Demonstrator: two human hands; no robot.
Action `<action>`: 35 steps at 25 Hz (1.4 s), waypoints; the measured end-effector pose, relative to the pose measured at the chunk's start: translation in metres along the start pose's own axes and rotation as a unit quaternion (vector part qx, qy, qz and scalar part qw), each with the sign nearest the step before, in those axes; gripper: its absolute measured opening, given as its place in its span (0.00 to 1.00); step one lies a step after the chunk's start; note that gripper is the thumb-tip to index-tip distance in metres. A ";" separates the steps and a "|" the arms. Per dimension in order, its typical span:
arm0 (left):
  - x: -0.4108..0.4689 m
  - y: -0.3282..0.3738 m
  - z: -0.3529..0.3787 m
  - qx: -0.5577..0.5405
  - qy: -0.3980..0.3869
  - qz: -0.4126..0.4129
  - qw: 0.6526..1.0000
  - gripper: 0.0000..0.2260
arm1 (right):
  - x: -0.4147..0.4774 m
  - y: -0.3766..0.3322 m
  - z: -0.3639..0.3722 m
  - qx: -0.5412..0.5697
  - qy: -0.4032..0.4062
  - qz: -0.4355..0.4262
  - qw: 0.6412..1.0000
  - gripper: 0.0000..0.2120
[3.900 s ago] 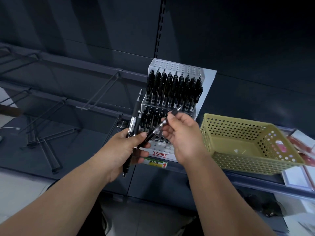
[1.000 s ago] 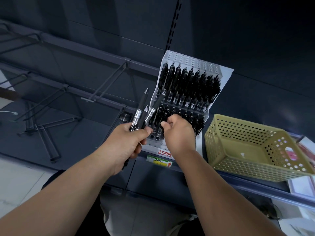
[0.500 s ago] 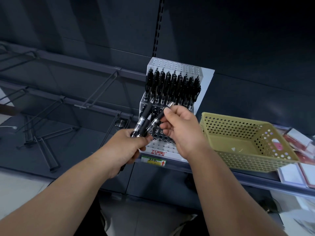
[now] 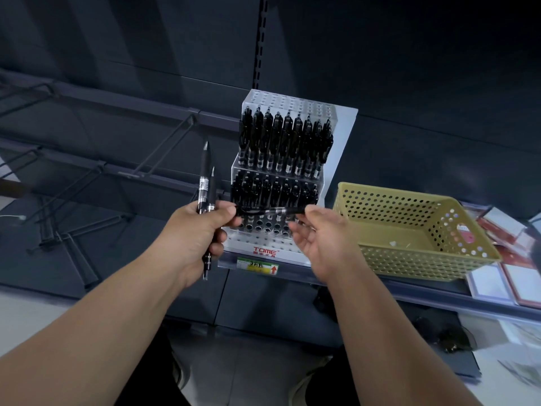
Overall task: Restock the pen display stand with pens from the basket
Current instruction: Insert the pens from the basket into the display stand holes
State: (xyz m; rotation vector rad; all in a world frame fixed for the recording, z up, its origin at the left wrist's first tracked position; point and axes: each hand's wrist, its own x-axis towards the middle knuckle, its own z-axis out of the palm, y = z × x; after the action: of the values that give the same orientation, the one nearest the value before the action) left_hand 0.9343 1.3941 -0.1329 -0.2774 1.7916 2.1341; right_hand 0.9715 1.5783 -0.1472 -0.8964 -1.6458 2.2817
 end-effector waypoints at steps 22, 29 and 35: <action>0.014 -0.006 -0.004 0.060 0.022 0.037 0.997 0.18 | 0.007 -0.008 0.037 -0.346 -0.073 -0.250 0.901 0.06; 0.023 -0.007 -0.008 0.053 0.010 0.017 0.998 0.17 | 0.027 -0.002 0.049 -0.312 -0.041 -0.278 0.907 0.11; 0.031 -0.009 -0.010 0.049 0.004 0.006 0.999 0.16 | 0.035 0.003 0.054 -0.330 -0.033 -0.274 0.902 0.11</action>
State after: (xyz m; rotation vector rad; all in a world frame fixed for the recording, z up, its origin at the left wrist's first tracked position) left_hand 0.9083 1.3894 -0.1539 -0.2528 1.8988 2.0486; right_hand 0.9132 1.5506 -0.1514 -0.3569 -2.3794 1.4003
